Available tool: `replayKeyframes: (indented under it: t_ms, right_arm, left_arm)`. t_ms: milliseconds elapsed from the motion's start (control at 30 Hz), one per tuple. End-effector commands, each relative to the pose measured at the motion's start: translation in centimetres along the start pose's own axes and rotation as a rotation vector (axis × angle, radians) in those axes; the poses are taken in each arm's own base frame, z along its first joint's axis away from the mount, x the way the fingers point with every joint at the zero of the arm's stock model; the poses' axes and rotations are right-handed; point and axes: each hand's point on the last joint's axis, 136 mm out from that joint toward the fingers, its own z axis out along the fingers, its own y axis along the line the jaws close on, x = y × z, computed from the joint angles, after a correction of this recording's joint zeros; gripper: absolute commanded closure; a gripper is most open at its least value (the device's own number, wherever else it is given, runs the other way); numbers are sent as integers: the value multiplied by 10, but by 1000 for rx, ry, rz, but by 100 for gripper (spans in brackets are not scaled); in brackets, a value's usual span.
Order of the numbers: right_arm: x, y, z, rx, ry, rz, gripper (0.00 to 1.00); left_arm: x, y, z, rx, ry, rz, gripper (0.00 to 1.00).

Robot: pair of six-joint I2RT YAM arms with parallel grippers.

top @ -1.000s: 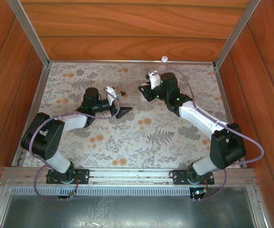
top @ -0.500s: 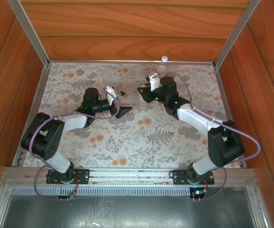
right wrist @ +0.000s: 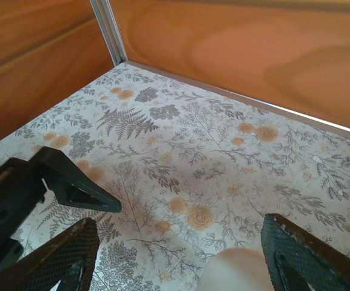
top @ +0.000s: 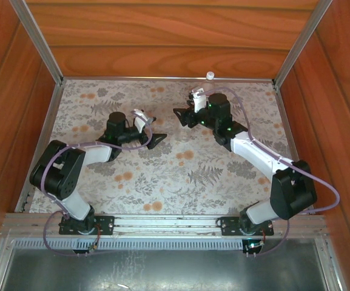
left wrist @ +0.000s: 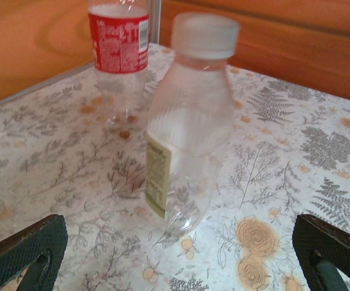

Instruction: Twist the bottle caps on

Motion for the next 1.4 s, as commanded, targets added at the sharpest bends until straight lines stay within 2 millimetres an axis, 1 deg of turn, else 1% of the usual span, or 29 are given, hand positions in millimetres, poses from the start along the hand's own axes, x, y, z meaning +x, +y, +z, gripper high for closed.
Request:
replayKeyframes:
  t_ms: [0, 100, 200, 300, 400, 533, 667, 733, 800, 900, 933, 1000, 1067, 1167, 1233, 1300, 1333, 1367]
  right_arm:
    - [-8, 1, -6, -4, -10, -4, 25]
    - [-6, -2, -5, 12, -10, -1, 24]
    - [-5, -9, -7, 44, -13, -3, 23]
    - [-10, -19, -15, 74, -38, 7, 21]
    - [-15, -27, -27, 89, -58, 13, 16]
    - [-26, -34, -52, 112, -99, 15, 11]
    - [-31, -38, -72, 123, -117, 20, 10]
    - [-30, -49, -83, 173, -135, 50, 10]
    - [-23, -66, -96, 243, -151, 87, 10]
    - [-4, -100, -116, 400, -173, 125, 10]
    - [5, -110, -121, 449, -167, 118, 10]
    - [24, -132, -128, 568, -128, 99, 5]
    - [43, -150, -134, 668, -108, 88, 4]
    - [72, -175, -141, 793, -75, 88, 3]
    - [88, -187, -142, 834, -56, 97, 3]
    - [105, -201, -143, 869, -48, 118, 3]
    - [115, -209, -142, 884, -41, 125, 3]
    - [124, -215, -141, 897, -21, 122, 3]
  left_arm:
    - [1, 14, 4, -30, -2, -10, 0]
    - [7, 16, 5, -33, 9, -5, 0]
    - [6, 18, 2, -45, 5, -2, 0]
    - [4, 21, -3, -58, 1, -7, 0]
    - [4, 26, -11, -77, -3, -16, 0]
    - [3, 36, -23, -129, -10, -21, 0]
    - [1, 44, -29, -153, -17, -24, 0]
    - [0, 50, -33, -177, -20, -29, 0]
    - [0, 59, -41, -222, -22, -31, 0]
    - [-2, 83, -65, -365, -33, -32, 0]
    - [-3, 93, -77, -441, -35, -31, 0]
    - [-3, 111, -102, -596, -36, -30, 0]
    - [2, 126, -133, -758, -26, -38, 0]
    - [15, 137, -168, -939, 45, -23, 0]
    - [30, 142, -185, -1028, 107, -34, 0]
    - [45, 151, -200, -1100, 156, -47, 0]
    - [52, 157, -208, -1141, 157, -91, 0]
    - [61, 159, -210, -1141, 160, -129, 0]
